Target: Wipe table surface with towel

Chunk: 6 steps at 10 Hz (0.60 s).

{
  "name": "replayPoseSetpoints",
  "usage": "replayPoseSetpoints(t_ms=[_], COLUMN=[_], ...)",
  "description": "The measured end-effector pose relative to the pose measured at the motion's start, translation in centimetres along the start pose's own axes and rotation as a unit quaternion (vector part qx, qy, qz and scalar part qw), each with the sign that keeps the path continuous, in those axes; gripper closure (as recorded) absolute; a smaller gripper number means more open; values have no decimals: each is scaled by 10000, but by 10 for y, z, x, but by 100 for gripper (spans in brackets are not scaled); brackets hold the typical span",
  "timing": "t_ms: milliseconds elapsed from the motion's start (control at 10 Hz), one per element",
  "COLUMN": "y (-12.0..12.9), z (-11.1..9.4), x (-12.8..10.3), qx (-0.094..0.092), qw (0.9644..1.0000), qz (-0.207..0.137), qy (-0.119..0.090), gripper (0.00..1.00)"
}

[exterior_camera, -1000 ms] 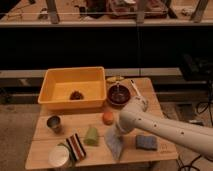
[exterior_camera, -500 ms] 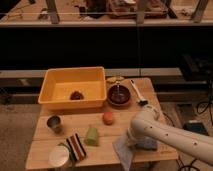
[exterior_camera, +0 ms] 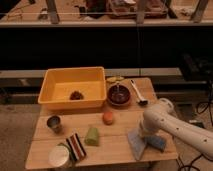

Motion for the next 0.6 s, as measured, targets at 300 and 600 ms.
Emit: replayPoseSetpoints(t_ms=[300, 600], y=[-10, -67], z=[3, -3], x=[48, 76], qx=[-41, -20], qw=[9999, 9991], qz=[-32, -352], qy=[91, 216], gripper=[90, 90])
